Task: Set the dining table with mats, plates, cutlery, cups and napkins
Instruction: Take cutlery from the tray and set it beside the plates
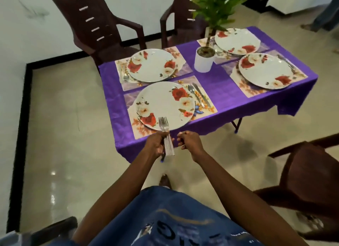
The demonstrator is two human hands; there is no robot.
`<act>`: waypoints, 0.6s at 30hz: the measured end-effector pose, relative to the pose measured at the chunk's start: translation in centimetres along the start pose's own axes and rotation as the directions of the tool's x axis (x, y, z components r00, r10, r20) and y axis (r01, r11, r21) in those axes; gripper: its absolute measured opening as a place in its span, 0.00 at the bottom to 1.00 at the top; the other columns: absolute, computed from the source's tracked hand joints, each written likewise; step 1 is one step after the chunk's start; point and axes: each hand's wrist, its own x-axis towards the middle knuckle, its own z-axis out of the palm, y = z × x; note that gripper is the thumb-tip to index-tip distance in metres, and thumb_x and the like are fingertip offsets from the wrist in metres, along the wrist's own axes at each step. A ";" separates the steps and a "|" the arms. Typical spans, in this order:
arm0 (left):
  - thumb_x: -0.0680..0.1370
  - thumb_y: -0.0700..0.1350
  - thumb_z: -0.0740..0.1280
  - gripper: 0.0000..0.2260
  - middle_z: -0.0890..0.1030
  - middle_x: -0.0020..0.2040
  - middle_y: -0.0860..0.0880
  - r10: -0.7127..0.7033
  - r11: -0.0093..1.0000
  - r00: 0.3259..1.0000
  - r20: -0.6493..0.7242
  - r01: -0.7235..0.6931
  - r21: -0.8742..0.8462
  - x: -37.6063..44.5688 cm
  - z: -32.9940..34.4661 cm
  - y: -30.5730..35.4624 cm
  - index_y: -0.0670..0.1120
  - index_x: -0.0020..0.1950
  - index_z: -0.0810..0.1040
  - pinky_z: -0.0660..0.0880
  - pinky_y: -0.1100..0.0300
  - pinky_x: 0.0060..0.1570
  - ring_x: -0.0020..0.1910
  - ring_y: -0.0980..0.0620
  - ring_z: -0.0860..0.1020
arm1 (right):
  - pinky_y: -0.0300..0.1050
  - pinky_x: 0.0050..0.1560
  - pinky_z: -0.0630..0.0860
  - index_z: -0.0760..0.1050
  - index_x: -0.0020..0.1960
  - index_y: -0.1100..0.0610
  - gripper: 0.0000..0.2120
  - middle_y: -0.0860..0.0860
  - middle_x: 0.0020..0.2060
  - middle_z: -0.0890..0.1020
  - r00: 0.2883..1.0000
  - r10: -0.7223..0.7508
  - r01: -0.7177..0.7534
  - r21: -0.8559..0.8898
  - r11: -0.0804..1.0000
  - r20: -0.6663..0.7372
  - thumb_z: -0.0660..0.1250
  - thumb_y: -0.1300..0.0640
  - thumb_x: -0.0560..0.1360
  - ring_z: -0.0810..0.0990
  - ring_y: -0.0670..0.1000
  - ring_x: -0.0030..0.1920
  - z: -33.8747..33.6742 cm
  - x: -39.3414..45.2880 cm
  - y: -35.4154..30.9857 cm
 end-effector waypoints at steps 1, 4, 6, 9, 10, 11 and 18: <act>0.79 0.32 0.63 0.07 0.78 0.31 0.40 -0.005 1.000 1.000 -0.011 0.005 -0.011 0.7 0.4 1.2 0.35 0.41 0.74 0.82 0.52 0.30 0.23 0.47 0.79 | 0.42 0.30 0.72 0.80 0.46 0.63 0.07 0.53 0.33 0.81 1.000 0.006 -0.005 -0.025 1.000 0.018 0.64 0.62 0.77 0.76 0.49 0.30 0.5 1.2 -0.9; 0.79 0.32 0.63 0.07 0.79 0.26 0.40 0.002 0.999 1.000 -0.031 -0.003 -0.048 2.5 1.0 4.4 0.34 0.41 0.74 0.80 0.45 0.29 0.22 0.45 0.79 | 0.41 0.32 0.73 0.80 0.47 0.63 0.07 0.54 0.36 0.83 0.994 0.015 -0.004 -0.097 0.995 0.112 0.64 0.60 0.78 0.77 0.48 0.32 2.5 4.2 -3.3; 0.80 0.34 0.63 0.06 0.79 0.28 0.40 -0.018 0.996 0.999 -0.043 0.014 -0.083 3.4 0.7 6.1 0.36 0.42 0.75 0.79 0.46 0.25 0.24 0.44 0.80 | 0.41 0.32 0.74 0.79 0.46 0.63 0.07 0.56 0.39 0.84 0.983 0.017 0.010 -0.145 0.989 0.181 0.65 0.60 0.78 0.78 0.49 0.32 3.9 5.3 -4.5; 0.79 0.36 0.64 0.08 0.76 0.26 0.43 -0.007 0.996 0.997 -0.080 0.000 -0.087 4.5 0.0 7.4 0.40 0.40 0.73 0.79 0.50 0.24 0.23 0.47 0.77 | 0.41 0.31 0.75 0.80 0.47 0.67 0.07 0.62 0.42 0.84 0.967 0.007 0.040 -0.178 0.983 0.256 0.66 0.62 0.77 0.79 0.51 0.33 5.5 6.4 -5.5; 0.79 0.36 0.65 0.09 0.75 0.27 0.43 -0.008 0.996 0.996 -0.094 -0.001 -0.090 4.4 0.0 7.8 0.41 0.39 0.73 0.79 0.51 0.25 0.23 0.47 0.77 | 0.40 0.31 0.76 0.80 0.48 0.66 0.07 0.62 0.42 0.84 0.961 -0.004 0.056 -0.181 0.982 0.276 0.67 0.62 0.77 0.80 0.50 0.34 5.9 6.6 -5.7; 0.79 0.36 0.66 0.08 0.75 0.29 0.42 0.004 0.996 0.993 -0.120 -0.015 -0.089 4.8 -0.2 8.1 0.41 0.39 0.74 0.79 0.51 0.26 0.24 0.47 0.77 | 0.40 0.31 0.76 0.81 0.48 0.65 0.06 0.61 0.42 0.84 0.955 -0.017 0.075 -0.185 0.980 0.298 0.67 0.62 0.77 0.80 0.50 0.34 6.2 7.0 -5.9; 0.75 0.38 0.70 0.07 0.82 0.41 0.38 0.043 0.989 0.955 -0.295 -0.082 -0.122 5.8 -3.1 9.0 0.35 0.51 0.80 0.80 0.41 0.45 0.36 0.42 0.81 | 0.36 0.30 0.76 0.81 0.49 0.66 0.06 0.58 0.38 0.82 0.899 0.019 0.096 -0.239 0.966 0.438 0.68 0.64 0.77 0.78 0.49 0.32 8.2 8.6 -7.1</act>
